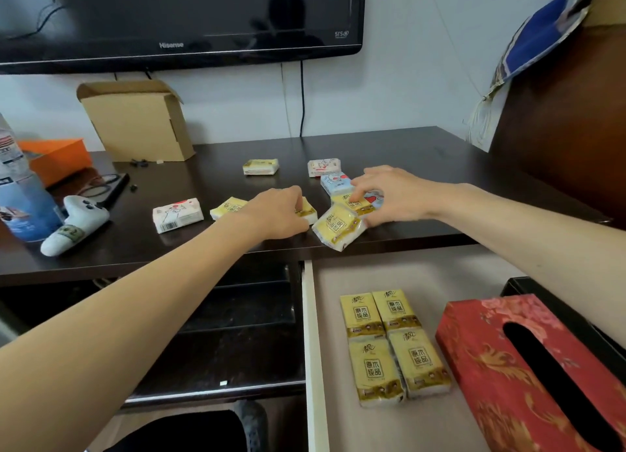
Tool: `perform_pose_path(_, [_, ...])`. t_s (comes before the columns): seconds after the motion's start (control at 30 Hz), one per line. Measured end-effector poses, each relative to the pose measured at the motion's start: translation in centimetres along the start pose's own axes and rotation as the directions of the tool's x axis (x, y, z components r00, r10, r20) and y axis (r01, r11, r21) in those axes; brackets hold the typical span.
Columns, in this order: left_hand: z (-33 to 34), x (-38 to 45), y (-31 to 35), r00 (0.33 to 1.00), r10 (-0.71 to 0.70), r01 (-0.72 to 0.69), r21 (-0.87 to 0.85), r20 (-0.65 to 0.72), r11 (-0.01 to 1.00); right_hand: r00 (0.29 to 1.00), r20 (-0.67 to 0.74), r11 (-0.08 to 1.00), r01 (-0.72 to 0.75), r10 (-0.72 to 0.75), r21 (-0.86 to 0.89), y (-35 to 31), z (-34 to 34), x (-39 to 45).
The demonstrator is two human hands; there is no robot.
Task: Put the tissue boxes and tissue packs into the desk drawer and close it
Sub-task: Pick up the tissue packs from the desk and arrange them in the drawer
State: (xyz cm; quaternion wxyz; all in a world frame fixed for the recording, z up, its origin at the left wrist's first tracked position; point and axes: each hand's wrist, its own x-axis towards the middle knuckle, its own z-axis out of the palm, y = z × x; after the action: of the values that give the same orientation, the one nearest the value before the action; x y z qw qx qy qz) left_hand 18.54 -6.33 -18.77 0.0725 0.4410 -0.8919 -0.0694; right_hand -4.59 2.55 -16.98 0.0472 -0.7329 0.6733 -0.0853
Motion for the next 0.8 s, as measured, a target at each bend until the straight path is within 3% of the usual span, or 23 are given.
perform_pose_path(0.13, [-0.5,0.0,0.0,0.999,-0.001,0.001,0.001,0.052,1.000,1.000,0.001,1.000,0.005,-0.005,-0.023,0.0,0.3,0.6])
perform_pose_path(0.23, [-0.6,-0.3,-0.1,0.999,0.002,-0.001,-0.033,0.032,0.999,0.997,-0.076,1.000,-0.016,0.016,-0.009,-0.1,0.6,0.4])
perform_pose_path(0.4, [-0.6,-1.1,0.0,0.992,-0.005,0.004,-0.008,-0.127,1.000,0.964,-0.267,1.000,-0.016,0.015,-0.002,-0.5,0.8,-0.5])
perform_pose_path(0.5, [-1.3,-2.1,0.2,0.958,0.006,0.009,0.052,-0.288,0.999,0.895,-0.444,0.995,-0.075,0.038,-0.065,-0.3,0.4,-1.1])
perform_pose_path(0.57, [-2.0,-3.1,0.5,0.931,0.002,0.020,0.055,-0.365,0.998,0.854,-0.511,0.994,-0.106,0.095,0.008,-0.2,0.0,-1.7])
perform_pose_path(0.7, [-3.3,-6.1,2.3,0.933,0.045,-0.053,-0.013,-0.356,0.999,0.845,-0.491,0.968,-0.112,0.212,0.225,0.1,-0.6,-4.5])
perform_pose_path(0.8, [-2.9,-9.6,4.3,0.968,0.134,-0.161,-0.114,-0.212,0.980,0.889,-0.396,0.939,-0.093,0.228,0.331,0.1,-0.2,-8.4])
